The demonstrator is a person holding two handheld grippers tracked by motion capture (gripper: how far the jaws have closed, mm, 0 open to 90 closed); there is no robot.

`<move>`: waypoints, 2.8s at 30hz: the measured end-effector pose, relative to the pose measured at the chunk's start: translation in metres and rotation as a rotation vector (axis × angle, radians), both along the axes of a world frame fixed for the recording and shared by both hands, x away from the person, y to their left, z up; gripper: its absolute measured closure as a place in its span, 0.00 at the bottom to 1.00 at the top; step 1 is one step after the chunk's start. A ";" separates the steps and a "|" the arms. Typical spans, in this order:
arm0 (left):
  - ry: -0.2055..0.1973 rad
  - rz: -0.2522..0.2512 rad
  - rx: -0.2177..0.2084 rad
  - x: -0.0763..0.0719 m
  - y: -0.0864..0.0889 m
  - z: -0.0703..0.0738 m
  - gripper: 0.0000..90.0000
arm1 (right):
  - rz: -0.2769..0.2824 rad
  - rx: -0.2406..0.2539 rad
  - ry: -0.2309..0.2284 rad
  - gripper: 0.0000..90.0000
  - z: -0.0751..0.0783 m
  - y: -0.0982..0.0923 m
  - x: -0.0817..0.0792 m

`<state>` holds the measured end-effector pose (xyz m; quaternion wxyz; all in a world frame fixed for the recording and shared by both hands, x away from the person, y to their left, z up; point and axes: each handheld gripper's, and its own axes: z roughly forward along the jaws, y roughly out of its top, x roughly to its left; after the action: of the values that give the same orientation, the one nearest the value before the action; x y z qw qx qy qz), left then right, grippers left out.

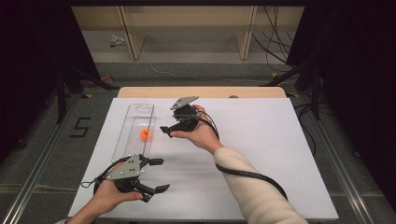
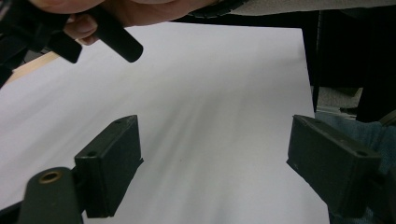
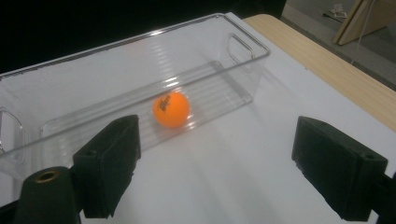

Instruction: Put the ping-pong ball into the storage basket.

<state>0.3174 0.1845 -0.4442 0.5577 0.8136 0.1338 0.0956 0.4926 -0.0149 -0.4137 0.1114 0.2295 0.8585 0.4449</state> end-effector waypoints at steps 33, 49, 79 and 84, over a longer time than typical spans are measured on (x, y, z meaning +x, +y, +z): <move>0.001 0.006 0.004 0.000 0.001 0.000 0.19 | -0.117 0.010 0.011 0.18 -0.011 -0.094 -0.019; 0.003 0.008 0.003 0.001 0.000 -0.001 0.19 | -0.172 0.026 0.015 0.18 -0.014 -0.130 -0.027; 0.002 0.015 0.001 0.001 0.001 0.000 0.19 | -0.248 0.066 0.010 0.18 -0.013 -0.193 -0.064; 0.002 0.015 -0.002 0.001 0.001 0.000 0.19 | -0.262 0.074 0.003 0.18 -0.012 -0.204 -0.070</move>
<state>0.3184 0.1859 -0.4444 0.5577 0.8120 0.1407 0.0989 0.4229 -0.2189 -0.4253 0.1586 0.3443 0.8044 0.4574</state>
